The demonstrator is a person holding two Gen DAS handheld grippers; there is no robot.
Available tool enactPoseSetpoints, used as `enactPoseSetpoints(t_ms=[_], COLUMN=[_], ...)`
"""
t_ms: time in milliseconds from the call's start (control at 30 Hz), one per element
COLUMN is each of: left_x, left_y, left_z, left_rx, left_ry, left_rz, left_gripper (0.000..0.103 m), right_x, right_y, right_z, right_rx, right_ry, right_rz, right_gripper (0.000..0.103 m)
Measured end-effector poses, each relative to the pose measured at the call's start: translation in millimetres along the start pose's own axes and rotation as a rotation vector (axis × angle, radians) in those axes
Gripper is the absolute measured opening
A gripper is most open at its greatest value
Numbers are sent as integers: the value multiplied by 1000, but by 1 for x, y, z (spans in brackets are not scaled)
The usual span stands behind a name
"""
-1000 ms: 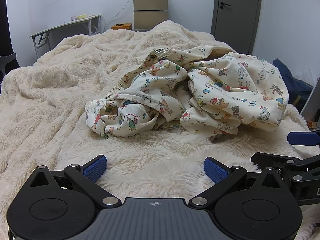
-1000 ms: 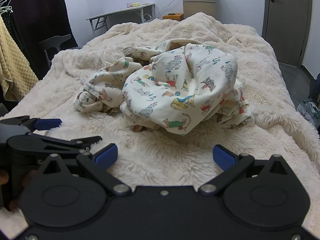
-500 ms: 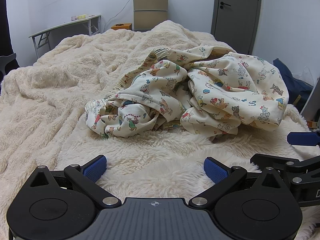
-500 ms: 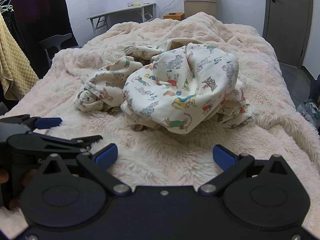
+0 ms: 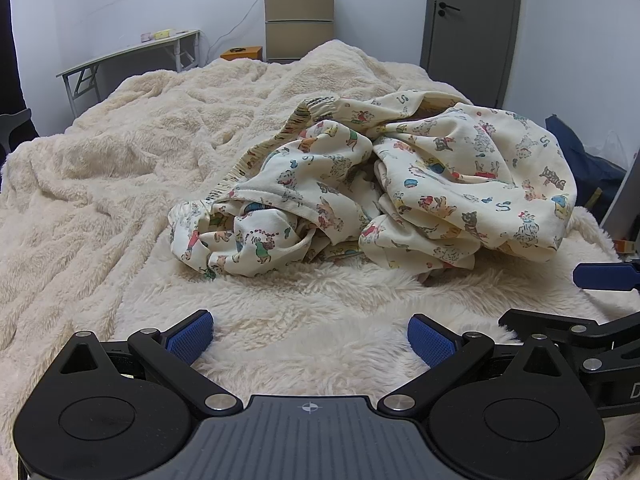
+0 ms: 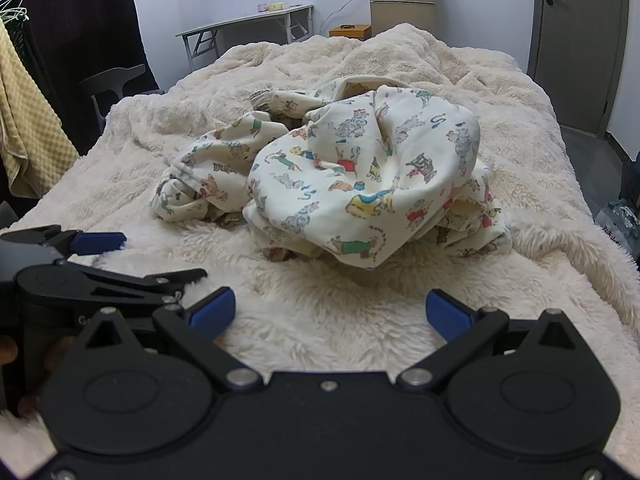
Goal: Fold clothes
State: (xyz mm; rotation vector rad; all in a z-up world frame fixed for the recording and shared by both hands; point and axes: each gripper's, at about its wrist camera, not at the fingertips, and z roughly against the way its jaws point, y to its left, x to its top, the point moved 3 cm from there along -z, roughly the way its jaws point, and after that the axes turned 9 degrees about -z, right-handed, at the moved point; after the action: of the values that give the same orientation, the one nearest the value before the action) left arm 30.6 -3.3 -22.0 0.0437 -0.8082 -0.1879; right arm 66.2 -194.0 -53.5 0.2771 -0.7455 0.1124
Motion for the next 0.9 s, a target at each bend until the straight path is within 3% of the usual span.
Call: enactPoseSetpoints(t_ms=[900], left_x=[-1], left_y=[0], left_z=[0], left_rx=[-5], left_ry=[-1], left_rz=[-2], left_gripper=[103], right_x=[-1], right_y=[1], right_z=[1], right_rx=[-3], right_ry=[3], right_rz=[13], right_gripper=[103])
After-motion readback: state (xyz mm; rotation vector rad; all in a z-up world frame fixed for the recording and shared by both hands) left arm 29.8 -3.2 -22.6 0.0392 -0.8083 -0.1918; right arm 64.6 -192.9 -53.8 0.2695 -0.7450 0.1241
